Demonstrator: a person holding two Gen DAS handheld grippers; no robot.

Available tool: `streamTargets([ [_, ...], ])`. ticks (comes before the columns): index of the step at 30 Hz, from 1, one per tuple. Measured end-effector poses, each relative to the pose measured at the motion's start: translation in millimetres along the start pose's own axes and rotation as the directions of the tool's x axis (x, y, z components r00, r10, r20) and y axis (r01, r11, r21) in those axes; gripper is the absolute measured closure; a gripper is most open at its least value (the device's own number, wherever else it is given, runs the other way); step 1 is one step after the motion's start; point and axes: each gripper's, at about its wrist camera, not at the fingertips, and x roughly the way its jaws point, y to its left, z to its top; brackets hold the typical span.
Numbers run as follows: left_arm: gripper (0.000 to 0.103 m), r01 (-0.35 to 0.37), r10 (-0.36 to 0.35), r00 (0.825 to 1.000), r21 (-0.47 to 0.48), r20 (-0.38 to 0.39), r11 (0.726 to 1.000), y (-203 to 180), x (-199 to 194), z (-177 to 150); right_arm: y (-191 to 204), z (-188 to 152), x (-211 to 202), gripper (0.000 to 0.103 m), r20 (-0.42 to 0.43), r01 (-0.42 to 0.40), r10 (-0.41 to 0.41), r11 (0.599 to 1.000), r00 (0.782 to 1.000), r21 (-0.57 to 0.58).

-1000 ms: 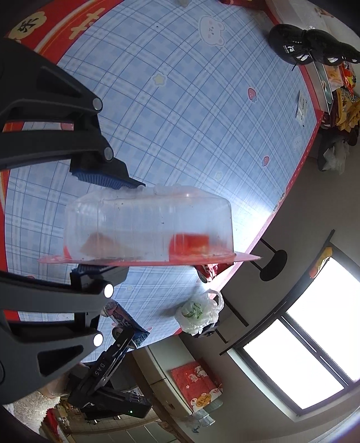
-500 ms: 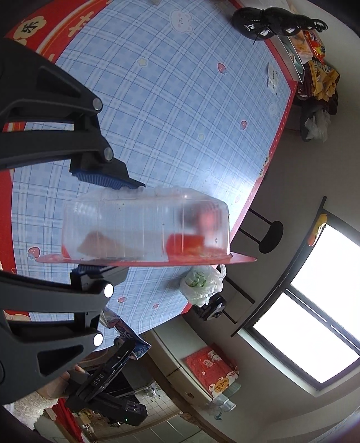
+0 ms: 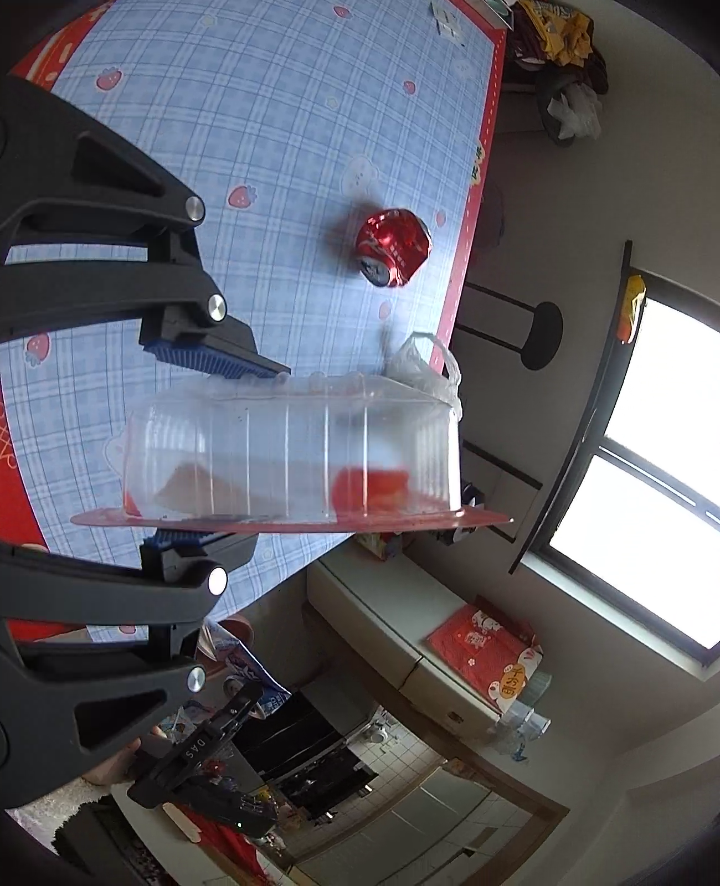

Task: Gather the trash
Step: 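Carry the can to the bin and release it with the right tool while the left tool carries the container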

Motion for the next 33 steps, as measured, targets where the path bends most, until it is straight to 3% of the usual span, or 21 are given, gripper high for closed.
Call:
streamTargets([
  [5, 0.057, 0.086, -0.084, 0.996, 0.078, -0.030, 0.993, -73, 39, -2, -95, -4, -27, 0.047, -0.005, 0.151, -0.151, 0.986, 0.988, 0.063],
  [10, 0.057, 0.172, -0.167, 0.984, 0.087, -0.060, 0.981, -136, 80, -11, -187, -7, -39, 0.047, -0.050, 0.268, -0.264, 0.957, 0.963, 0.108],
  [15, 0.057, 0.217, -0.209, 0.974, 0.096, -0.085, 0.971, -180, 107, -21, -244, -6, -32, 0.047, -0.109, 0.341, -0.330, 0.934, 0.938, 0.107],
  [20, 0.057, 0.232, -0.218, 0.968, 0.117, -0.121, 0.966, -207, 130, -27, -271, 3, -15, 0.044, -0.144, 0.353, -0.337, 0.930, 0.931, 0.107],
  [23, 0.057, 0.239, -0.222, 0.966, 0.129, -0.135, 0.962, -219, 141, -29, -275, 13, -16, 0.022, -0.125, 0.394, -0.381, 0.913, 0.916, 0.107],
  [29, 0.057, 0.275, -0.254, 0.957, 0.161, -0.140, 0.948, -241, 153, -25, -273, 40, -52, 0.006, -0.024, 0.414, -0.415, 0.898, 0.910, 0.150],
  [33, 0.057, 0.313, -0.286, 0.946, 0.189, -0.155, 0.931, -260, 162, -21, -266, 54, -86, 0.006, 0.022, 0.451, -0.458, 0.882, 0.889, 0.134],
])
